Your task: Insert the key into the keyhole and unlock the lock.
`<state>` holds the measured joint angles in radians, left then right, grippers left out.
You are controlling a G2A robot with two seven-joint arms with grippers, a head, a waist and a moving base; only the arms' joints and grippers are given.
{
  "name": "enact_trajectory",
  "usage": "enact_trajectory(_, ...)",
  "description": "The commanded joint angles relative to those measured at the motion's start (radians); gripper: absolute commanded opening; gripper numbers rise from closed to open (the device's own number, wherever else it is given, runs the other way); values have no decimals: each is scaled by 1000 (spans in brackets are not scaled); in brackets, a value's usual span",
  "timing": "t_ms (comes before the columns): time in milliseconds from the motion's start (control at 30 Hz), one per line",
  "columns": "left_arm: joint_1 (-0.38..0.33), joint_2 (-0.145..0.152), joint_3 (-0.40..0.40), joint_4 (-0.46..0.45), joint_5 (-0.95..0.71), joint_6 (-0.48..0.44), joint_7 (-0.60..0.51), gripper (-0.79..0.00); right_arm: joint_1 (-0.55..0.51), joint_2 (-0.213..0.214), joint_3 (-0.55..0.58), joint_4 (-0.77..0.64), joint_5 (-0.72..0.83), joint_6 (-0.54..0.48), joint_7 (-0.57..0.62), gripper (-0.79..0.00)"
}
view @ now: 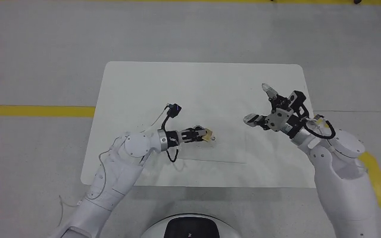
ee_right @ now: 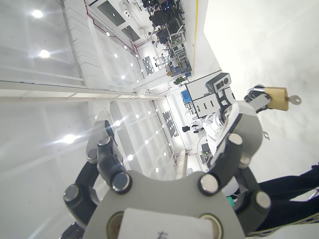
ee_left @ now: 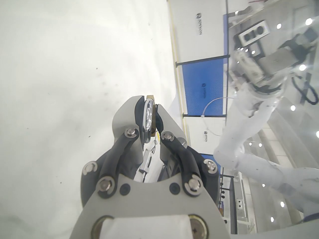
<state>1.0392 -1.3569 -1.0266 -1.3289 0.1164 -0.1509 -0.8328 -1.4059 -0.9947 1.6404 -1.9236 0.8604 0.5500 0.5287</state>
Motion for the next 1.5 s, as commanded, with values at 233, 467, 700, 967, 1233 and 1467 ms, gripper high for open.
enact_trajectory(233, -100, -34, 126, 95, 87, 89, 63, 0, -3, 0, 6, 2, 4, -2, 4, 0)
enact_trajectory(467, -66, -24, 90, 66, 103, 76, 141, 0, -3, 0, 6, 2, 4, -2, 4, 0)
enact_trajectory(700, 122, 26, -70, -154, 126, 59, 202, 0, -3, 0, 6, 2, 4, -2, 4, 0)
enact_trajectory(967, 435, 79, -374, -481, 120, -24, 371, 0, -3, 0, 6, 2, 4, -2, 4, 0)
enact_trajectory(1233, 588, 98, -531, -644, 232, 87, 452, 0, -7, 0, 19, -6, -66, -79, -66, 0)
enact_trajectory(1467, 591, 98, -536, -647, 239, 97, 453, 0, -92, -11, 88, -46, -364, -444, -371, 0)
